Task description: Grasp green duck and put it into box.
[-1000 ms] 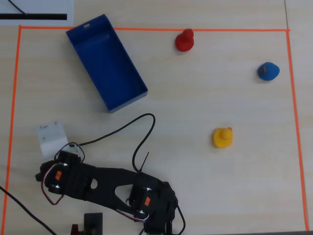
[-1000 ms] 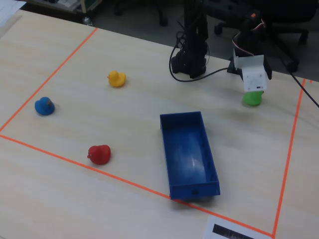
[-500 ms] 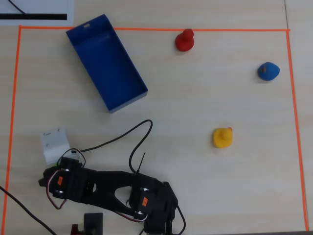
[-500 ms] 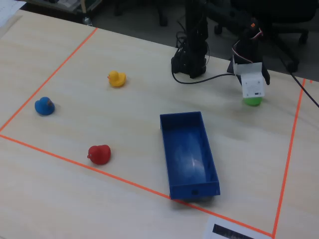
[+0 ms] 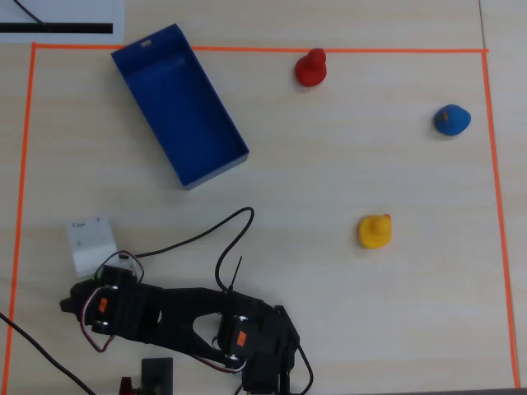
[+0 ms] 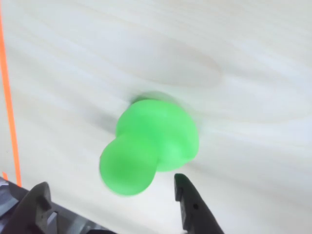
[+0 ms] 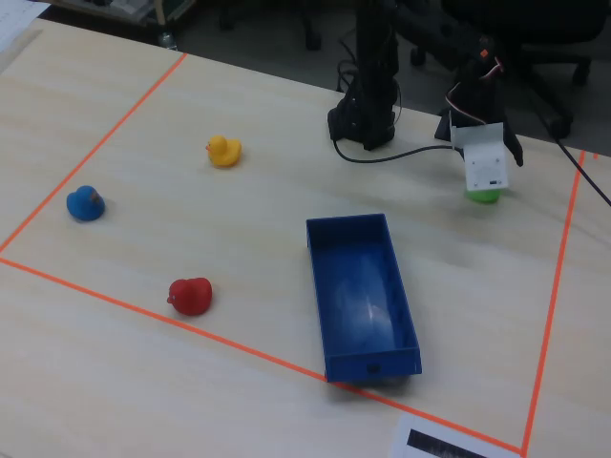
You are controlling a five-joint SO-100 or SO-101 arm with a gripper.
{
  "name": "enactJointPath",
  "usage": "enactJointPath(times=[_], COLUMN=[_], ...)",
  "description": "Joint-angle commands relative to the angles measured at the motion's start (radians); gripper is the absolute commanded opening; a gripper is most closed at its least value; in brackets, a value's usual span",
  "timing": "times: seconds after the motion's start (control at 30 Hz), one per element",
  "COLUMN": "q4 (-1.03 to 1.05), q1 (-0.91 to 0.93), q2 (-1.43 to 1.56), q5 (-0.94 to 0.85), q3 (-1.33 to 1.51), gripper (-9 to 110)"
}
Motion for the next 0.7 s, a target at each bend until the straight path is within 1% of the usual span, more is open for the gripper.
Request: enactJointPath(times=[0.0, 0.1, 0.17, 0.2, 0.27, 0.3, 0.43, 0.5, 0.6, 0.67], q4=[-0.061, -0.095, -0.115, -0.127, -0.143, -0.146, -0.120, -0.071, 0.031, 0.098], q1=[0.009, 0.023, 0.028, 0.029, 0.029, 0.029, 0.054, 0.089, 0.183, 0.278], q2=[-0.002, -0.005, -0.006, -0.009, -0.014, -0.017, -0.006, 0.026, 0.107, 0.160], q5=[0.006, 0.012, 0.023, 0.031, 0.043, 0.049, 0.049, 0.038, 0.003, -0.028], q3=[0.015, 0.041, 0.060, 0.069, 0.083, 0.086, 0.087, 0.072, 0.026, -0.021], gripper=[35, 34, 29, 24, 7, 0, 0, 0, 0, 0])
